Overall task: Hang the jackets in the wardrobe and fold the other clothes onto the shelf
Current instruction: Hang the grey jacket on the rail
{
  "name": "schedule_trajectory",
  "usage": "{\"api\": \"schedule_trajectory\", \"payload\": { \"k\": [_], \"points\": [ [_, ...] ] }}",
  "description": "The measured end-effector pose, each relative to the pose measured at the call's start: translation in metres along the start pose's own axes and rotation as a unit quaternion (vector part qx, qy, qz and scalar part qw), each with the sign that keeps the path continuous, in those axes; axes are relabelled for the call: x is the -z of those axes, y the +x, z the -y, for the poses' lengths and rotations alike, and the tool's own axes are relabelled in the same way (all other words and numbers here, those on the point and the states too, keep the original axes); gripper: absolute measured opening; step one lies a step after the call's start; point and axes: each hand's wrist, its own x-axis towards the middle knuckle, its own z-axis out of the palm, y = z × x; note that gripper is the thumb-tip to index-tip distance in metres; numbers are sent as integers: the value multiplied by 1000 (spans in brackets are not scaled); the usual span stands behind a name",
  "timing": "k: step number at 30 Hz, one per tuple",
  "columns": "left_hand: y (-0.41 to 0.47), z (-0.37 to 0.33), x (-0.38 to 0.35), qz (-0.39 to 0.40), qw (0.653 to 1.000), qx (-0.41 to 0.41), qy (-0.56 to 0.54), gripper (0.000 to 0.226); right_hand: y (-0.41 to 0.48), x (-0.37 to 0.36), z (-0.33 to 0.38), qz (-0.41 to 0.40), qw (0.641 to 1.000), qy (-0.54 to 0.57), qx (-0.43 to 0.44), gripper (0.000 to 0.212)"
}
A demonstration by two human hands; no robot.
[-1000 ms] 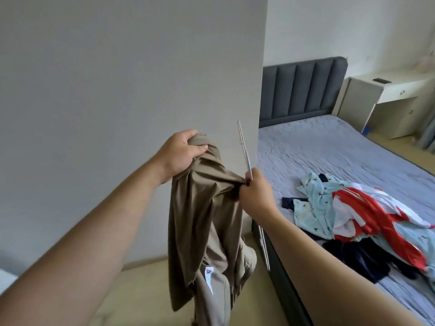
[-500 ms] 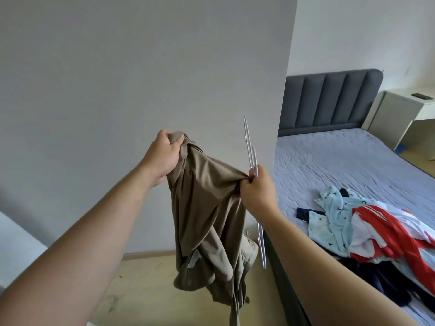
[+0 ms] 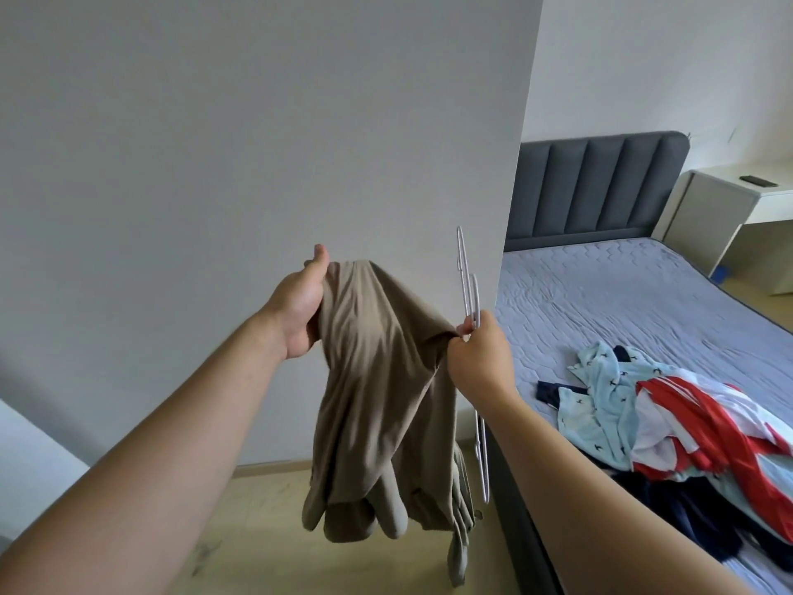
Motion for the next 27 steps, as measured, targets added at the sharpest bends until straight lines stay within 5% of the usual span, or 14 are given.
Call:
{"api": "schedule_trajectory", "payload": {
  "k": [11,16,19,22,25,27],
  "points": [
    [-23,-9,-67,163,978,-126,12,60,-15,-10,20,134,986,96,38,60],
    [-22,-11,-63,216,956,-177,96,51,-4,-8,23,50,997,22,48,25],
    [-6,-8,-42,146,894,-300,300,33,9,5,26,-1,999,-15,40,20],
    [14,7,-17,27,828,-296,475,55,18,18,29,-40,998,-38,41,21],
    [31,31,2,11,820,-172,546,65,20,23,30,-69,991,-95,63,27],
    [38,44,5,27,861,-150,486,55,19,22,30,-79,988,-111,68,29]
  ]
}}
